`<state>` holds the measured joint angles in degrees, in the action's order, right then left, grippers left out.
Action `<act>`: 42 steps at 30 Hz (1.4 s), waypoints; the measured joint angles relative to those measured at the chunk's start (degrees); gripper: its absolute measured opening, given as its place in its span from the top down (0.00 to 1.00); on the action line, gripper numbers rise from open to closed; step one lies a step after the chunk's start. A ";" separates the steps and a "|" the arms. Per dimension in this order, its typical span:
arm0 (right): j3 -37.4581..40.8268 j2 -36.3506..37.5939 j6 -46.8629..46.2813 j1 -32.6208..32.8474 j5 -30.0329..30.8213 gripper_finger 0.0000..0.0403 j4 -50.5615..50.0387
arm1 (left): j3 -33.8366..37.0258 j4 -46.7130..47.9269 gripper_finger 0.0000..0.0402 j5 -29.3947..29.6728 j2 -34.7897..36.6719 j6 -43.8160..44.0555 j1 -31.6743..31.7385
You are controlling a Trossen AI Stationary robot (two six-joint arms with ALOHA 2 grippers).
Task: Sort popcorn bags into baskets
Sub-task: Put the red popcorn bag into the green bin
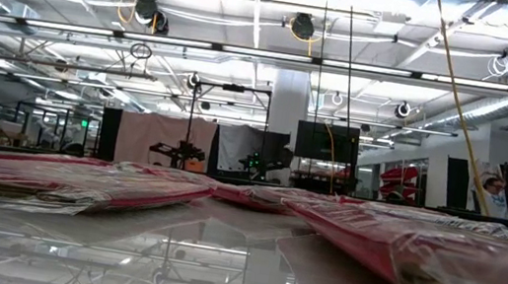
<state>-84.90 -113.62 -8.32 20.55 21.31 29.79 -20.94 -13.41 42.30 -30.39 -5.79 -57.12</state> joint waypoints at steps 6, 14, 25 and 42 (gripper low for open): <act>0.00 0.07 -0.45 1.95 4.14 0.99 2.26 | -4.17 3.72 0.33 6.75 2.06 0.42 -3.96; -4.37 0.09 -4.97 1.72 2.42 0.99 -4.65 | -12.96 21.67 0.31 14.83 8.46 6.19 -7.51; -18.41 -5.41 -3.14 2.44 -4.06 0.98 -19.62 | -19.13 39.34 0.49 13.47 11.87 15.96 -8.26; -37.18 -21.33 1.37 2.81 -4.99 0.97 -23.26 | -20.23 48.11 0.60 8.28 11.76 23.74 -8.24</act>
<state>-122.08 -134.96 -6.94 23.35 16.32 6.53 -41.17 34.70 50.58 -18.63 17.95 -65.36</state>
